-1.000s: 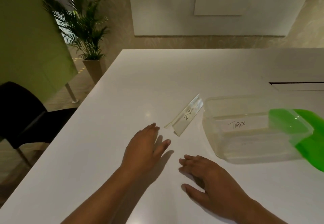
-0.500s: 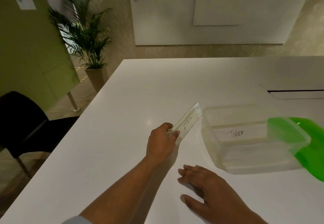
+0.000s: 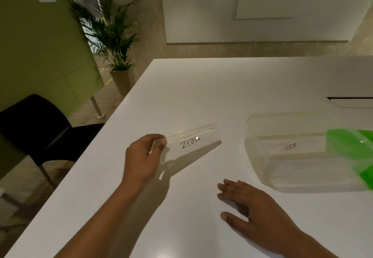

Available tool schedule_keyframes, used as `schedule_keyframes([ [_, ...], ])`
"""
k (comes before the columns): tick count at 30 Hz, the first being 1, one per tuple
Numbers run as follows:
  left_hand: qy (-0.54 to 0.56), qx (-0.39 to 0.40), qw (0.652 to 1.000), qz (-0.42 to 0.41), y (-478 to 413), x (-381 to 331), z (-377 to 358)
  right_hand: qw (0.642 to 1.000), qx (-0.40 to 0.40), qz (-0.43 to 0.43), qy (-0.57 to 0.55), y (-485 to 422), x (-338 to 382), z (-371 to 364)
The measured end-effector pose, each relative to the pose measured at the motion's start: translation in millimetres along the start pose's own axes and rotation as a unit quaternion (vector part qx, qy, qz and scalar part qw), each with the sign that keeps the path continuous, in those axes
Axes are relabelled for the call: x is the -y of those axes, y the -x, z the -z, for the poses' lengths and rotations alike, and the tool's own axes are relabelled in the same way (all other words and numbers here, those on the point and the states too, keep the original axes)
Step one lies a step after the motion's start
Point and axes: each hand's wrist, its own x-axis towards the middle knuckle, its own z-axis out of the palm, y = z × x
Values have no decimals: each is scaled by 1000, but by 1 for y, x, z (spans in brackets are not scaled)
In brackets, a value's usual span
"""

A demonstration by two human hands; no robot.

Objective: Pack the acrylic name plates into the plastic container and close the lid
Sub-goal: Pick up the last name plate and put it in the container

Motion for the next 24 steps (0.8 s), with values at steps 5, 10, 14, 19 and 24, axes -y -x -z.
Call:
schedule_keyframes([
  [5, 106, 2, 993, 54, 28, 8, 40, 956, -27, -98, -275, -4, 5, 7],
  [10, 177, 22, 981, 81, 57, 14, 55, 940, -43, -144, -305, -14, 0, 11],
  [14, 273, 54, 948, 152, 79, 21, 50, 910, -17, -156, -384, -24, -1, 14],
  [19, 314, 74, 931, 170, 92, 21, 44, 927, 0, -120, -356, -23, -1, 23],
  [24, 329, 85, 925, 168, 97, 20, 40, 952, 44, -90, -288, -13, 3, 29],
])
